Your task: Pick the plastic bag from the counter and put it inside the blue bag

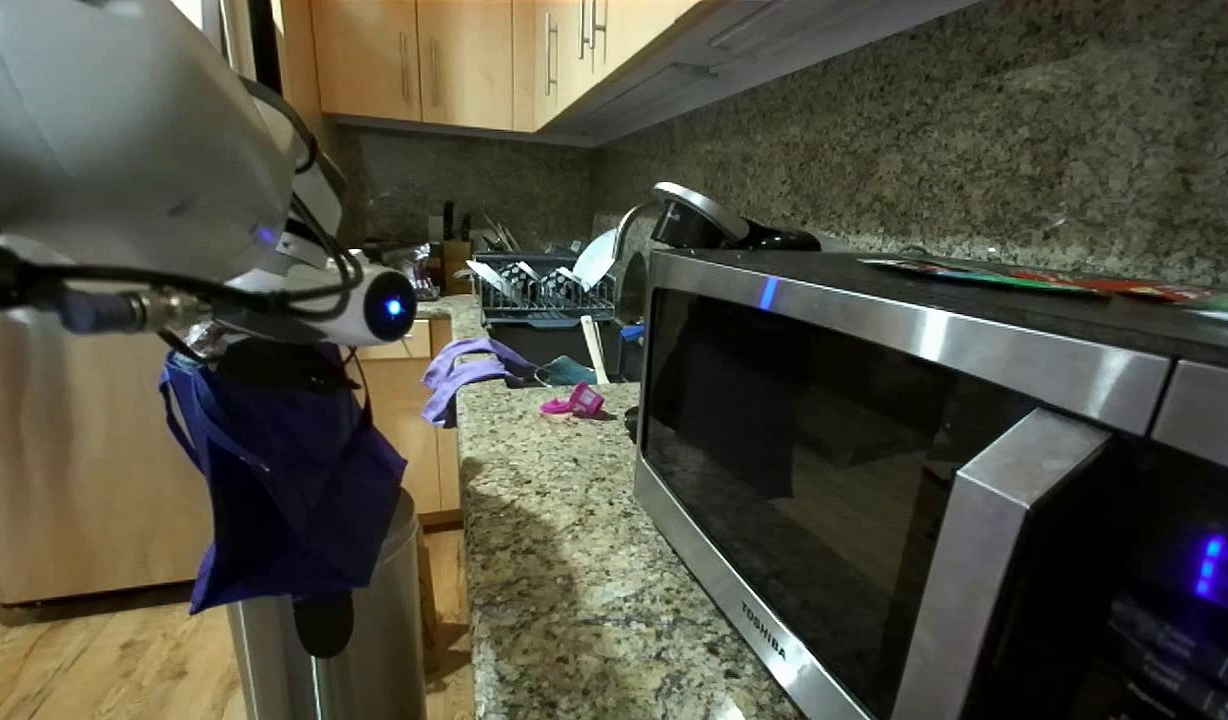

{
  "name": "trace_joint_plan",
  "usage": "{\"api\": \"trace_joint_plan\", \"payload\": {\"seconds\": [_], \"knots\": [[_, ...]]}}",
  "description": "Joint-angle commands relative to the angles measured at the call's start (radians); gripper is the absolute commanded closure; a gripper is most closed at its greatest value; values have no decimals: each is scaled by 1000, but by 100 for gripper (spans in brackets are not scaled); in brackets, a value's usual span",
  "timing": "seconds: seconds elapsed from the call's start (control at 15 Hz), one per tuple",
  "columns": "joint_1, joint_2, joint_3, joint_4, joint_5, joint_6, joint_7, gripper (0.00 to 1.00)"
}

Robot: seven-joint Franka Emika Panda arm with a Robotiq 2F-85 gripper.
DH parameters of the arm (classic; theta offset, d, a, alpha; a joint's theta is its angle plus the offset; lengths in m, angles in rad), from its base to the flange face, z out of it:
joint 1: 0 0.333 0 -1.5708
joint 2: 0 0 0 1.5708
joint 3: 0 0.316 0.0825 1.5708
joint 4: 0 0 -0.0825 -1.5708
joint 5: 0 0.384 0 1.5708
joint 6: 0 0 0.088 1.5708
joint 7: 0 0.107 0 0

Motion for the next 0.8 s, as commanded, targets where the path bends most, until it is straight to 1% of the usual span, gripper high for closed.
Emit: {"api": "trace_joint_plan", "payload": {"seconds": [0.0,0.13,0.27,0.73], "knots": [[2,100,1,20,-88,-139,-43,92],[20,123,-3,39,-120,-205,-69,91],[47,131,-1,58,-150,-245,-117,92],[186,118,-23,123,-263,-225,-344,92]]}}
